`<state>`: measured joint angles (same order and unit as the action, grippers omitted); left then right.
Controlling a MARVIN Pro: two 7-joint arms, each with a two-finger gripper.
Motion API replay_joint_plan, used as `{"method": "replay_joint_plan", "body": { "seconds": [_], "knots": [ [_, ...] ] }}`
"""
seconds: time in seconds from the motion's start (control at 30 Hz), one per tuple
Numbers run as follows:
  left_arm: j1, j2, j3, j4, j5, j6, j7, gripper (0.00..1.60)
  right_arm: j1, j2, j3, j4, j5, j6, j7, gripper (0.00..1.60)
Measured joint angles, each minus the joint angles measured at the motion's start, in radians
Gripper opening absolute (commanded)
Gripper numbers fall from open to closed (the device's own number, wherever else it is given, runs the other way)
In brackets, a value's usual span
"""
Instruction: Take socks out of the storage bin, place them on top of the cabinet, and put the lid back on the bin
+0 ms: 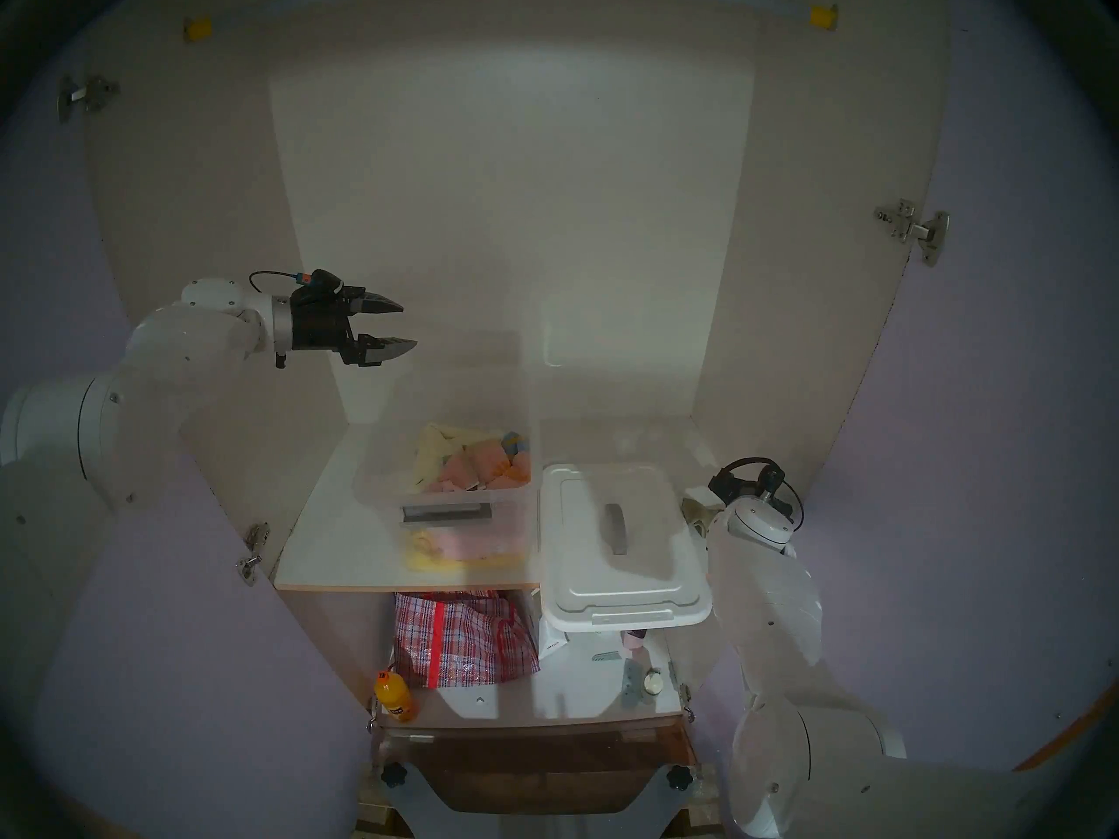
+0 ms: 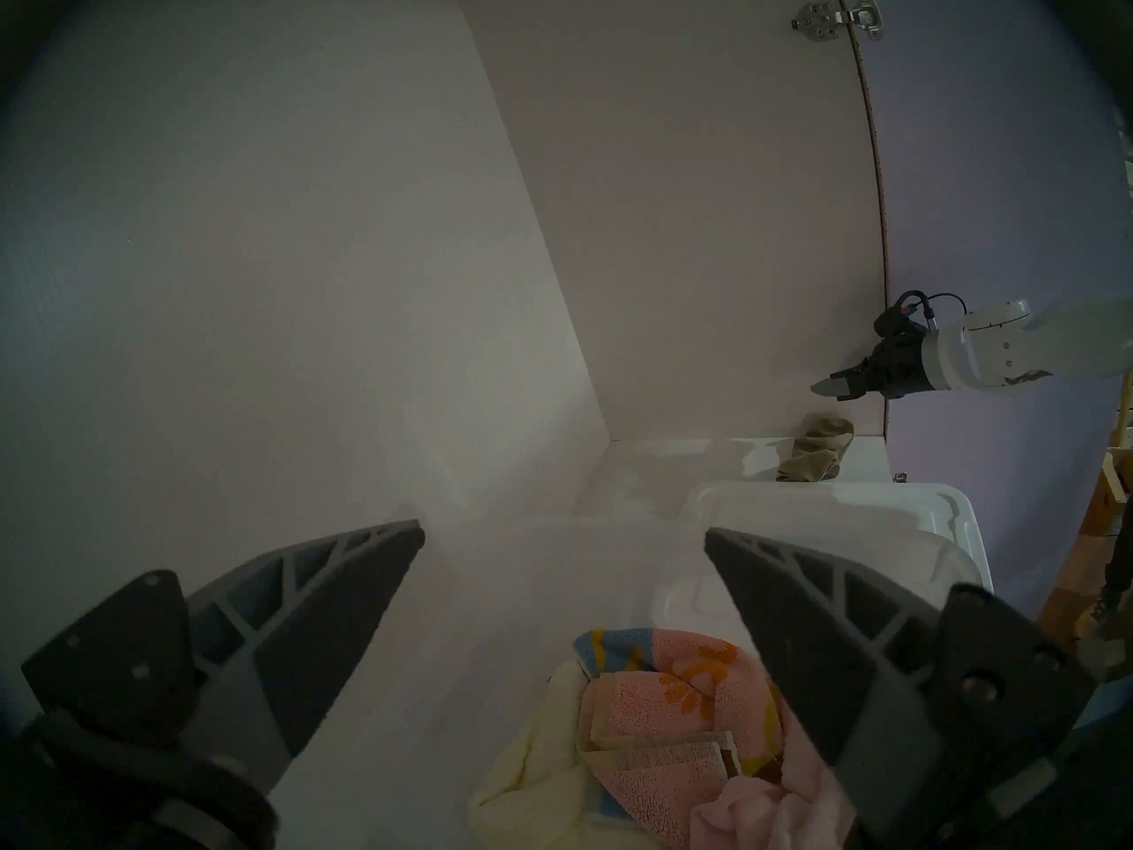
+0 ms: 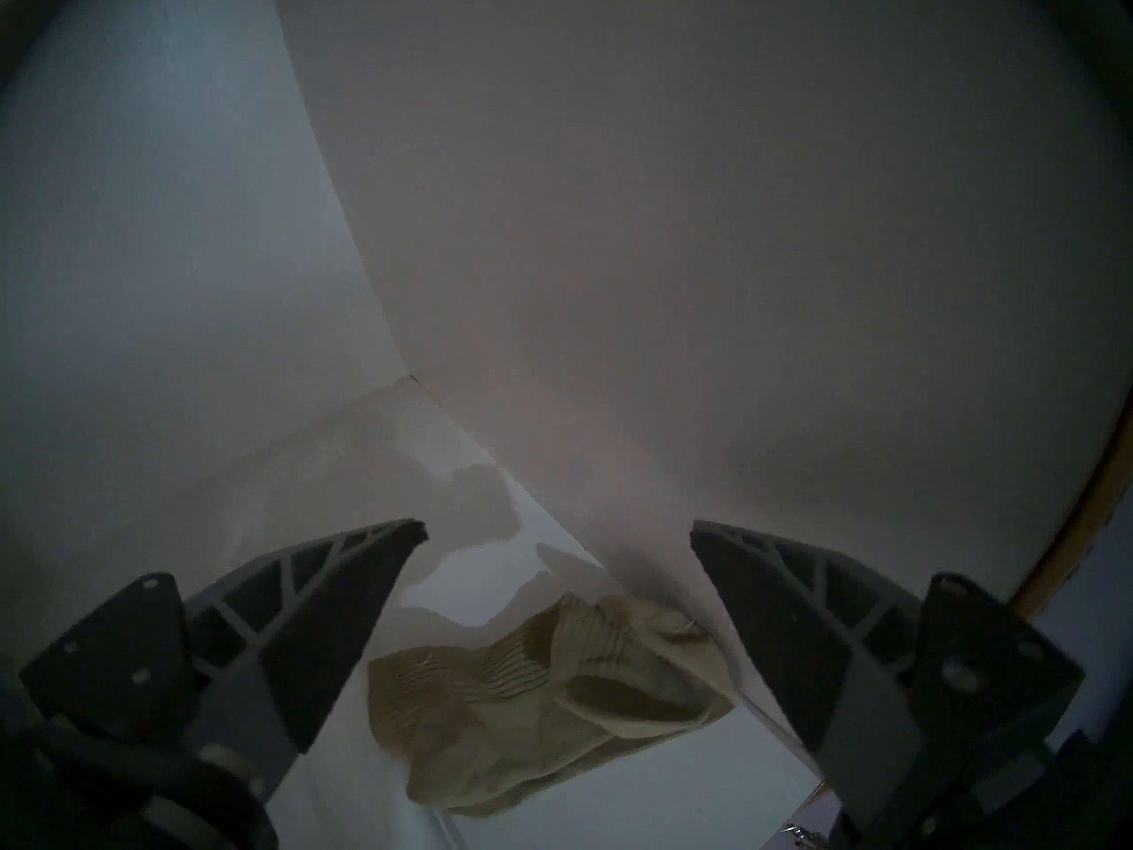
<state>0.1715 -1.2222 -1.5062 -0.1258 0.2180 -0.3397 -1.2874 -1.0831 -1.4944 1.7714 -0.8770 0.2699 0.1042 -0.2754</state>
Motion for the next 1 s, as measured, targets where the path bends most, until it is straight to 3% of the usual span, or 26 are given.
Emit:
{"method": "replay_joint_plan", "body": {
  "seconds": [0.13, 0.23, 0.43, 1.0],
  "knots": [
    [0.002, 0.0, -0.003, 0.0, 0.0, -0.005, 0.0, 1.6, -0.008, -0.032, -0.056, -0.002, -0.01, 0.002, 0.013, 1.6],
    [0.005, 0.001, -0.006, 0.0, 0.0, -0.012, 0.0, 1.6, -0.019, -0.058, -0.139, -0.006, -0.023, 0.002, 0.023, 1.6],
    [0.007, 0.002, -0.011, 0.0, 0.0, -0.019, 0.0, 1.6, -0.028, -0.065, -0.199, -0.015, -0.037, 0.001, 0.025, 1.6],
    [0.011, 0.002, -0.027, 0.0, 0.0, -0.041, 0.0, 1.6, -0.052, -0.054, -0.237, -0.046, -0.071, 0.0, 0.024, 1.6]
  ]
}}
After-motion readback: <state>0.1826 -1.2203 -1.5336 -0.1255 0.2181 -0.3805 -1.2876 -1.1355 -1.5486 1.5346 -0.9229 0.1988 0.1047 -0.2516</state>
